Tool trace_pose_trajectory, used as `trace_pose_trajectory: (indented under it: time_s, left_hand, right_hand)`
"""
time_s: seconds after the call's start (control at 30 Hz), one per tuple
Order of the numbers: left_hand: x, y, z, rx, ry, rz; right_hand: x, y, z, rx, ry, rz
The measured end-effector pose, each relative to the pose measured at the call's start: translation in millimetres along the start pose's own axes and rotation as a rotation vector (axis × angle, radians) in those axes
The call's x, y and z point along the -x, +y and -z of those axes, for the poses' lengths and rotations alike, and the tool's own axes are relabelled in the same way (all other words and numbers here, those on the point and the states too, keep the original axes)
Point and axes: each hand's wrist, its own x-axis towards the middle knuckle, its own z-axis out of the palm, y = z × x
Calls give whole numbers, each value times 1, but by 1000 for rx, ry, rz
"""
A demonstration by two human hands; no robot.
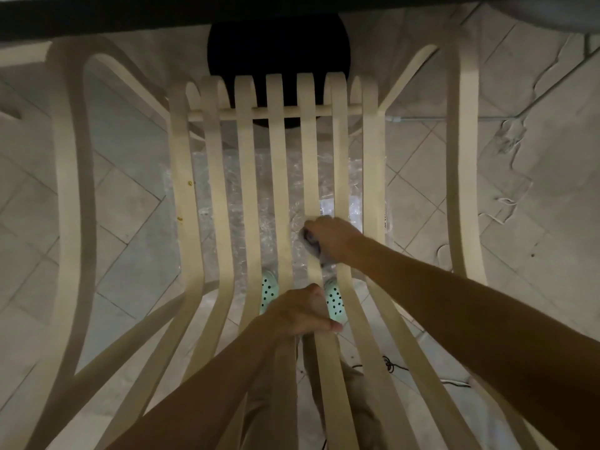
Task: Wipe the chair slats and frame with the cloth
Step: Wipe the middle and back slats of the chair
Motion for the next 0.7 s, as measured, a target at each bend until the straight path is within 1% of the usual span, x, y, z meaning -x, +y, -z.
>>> trace_pose_trajectory:
  time_s: [0.17, 0.23, 0.37, 0.43, 0.57, 0.7]
  left_hand:
    - [-5, -6, -3, 62, 8, 10]
    - [-8, -10, -2, 89, 8, 10]
    - [-10, -14, -6, 103, 2, 1]
    - [-12, -15, -7, 91, 1, 14]
    - [-17, -18, -7, 68, -6, 25]
    - [-13, -15, -6, 59, 3, 41]
  right_hand:
    - [-20, 1, 59, 41, 105, -27]
    - [-31, 1, 82, 11, 153, -50]
    - [-62, 9, 129, 22, 407, -94]
    - [-76, 16, 150, 76, 481, -126]
    - [-76, 36, 178, 56, 537, -162]
    - [-54, 69, 170, 120, 548, -239]
